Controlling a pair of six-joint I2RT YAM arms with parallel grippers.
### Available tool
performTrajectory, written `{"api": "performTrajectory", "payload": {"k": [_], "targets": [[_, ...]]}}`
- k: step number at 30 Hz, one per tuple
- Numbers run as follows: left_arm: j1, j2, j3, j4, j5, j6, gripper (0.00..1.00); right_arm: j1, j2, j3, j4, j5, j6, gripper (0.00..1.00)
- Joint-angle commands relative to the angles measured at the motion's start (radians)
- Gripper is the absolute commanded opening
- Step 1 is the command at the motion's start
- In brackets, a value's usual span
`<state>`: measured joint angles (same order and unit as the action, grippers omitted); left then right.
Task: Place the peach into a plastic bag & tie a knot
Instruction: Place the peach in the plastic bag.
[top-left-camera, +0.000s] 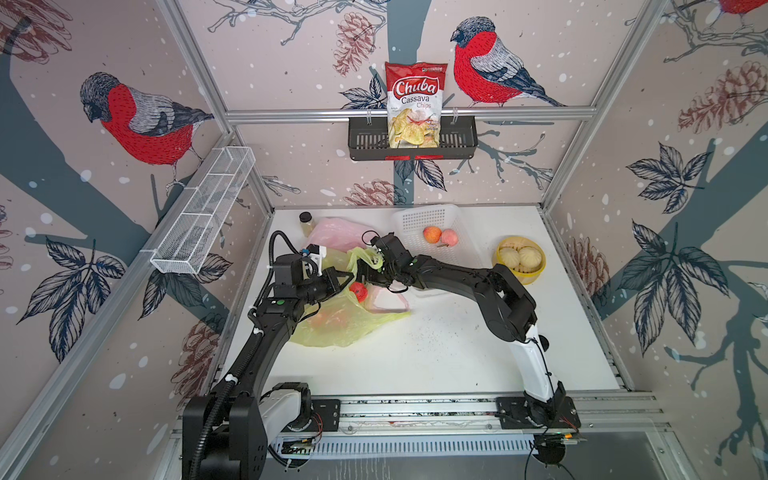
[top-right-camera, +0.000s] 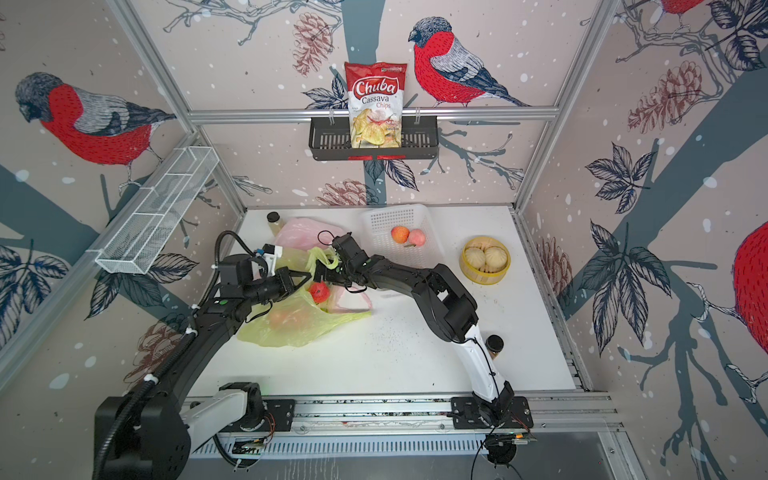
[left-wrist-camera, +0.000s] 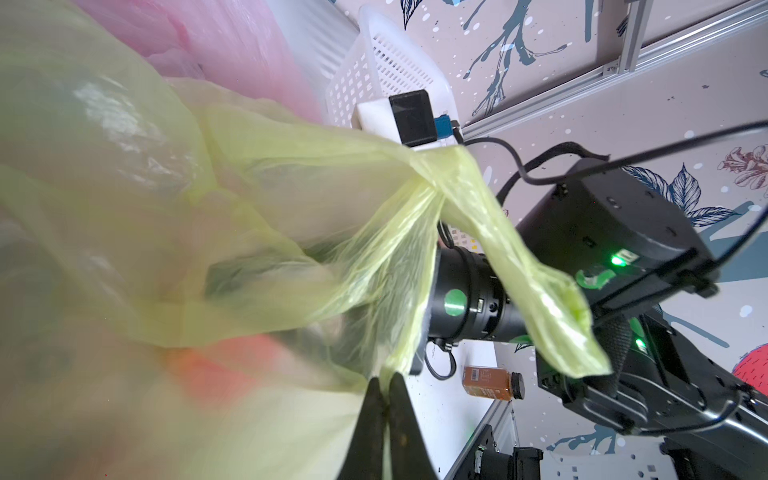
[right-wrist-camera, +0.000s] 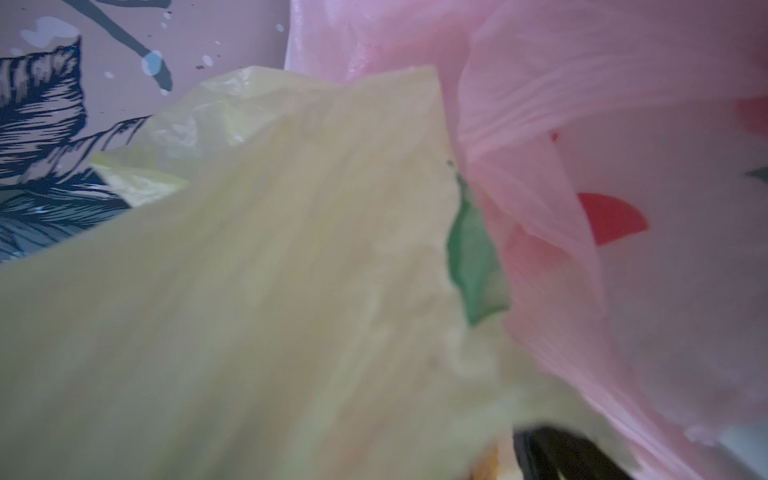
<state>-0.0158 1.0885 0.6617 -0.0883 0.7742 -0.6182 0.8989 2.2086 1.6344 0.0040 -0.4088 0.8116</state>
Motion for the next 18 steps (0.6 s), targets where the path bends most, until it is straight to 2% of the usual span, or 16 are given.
{"api": "performTrajectory", "payload": {"k": [1, 5, 7, 11, 18], "targets": [[0.006, 0.004, 0.001, 0.012, -0.042, 0.041, 0.00, 0.009, -0.041, -0.036, 0.110, -0.119, 0.019, 0.89], [0.018, 0.007, -0.001, -0.014, -0.072, 0.060, 0.00, -0.001, -0.124, -0.140, 0.162, -0.156, 0.029, 0.82], [0.020, 0.009, -0.003, -0.019, -0.089, 0.066, 0.00, -0.008, -0.160, -0.172, 0.128, -0.146, 0.004, 0.83], [0.023, 0.023, -0.020, -0.012, -0.105, 0.069, 0.00, -0.009, -0.244, -0.220, 0.005, -0.078, -0.089, 0.90], [0.027, 0.067, -0.047, 0.024, -0.117, 0.065, 0.00, -0.009, -0.468, -0.392, -0.142, 0.110, -0.183, 0.89]]}}
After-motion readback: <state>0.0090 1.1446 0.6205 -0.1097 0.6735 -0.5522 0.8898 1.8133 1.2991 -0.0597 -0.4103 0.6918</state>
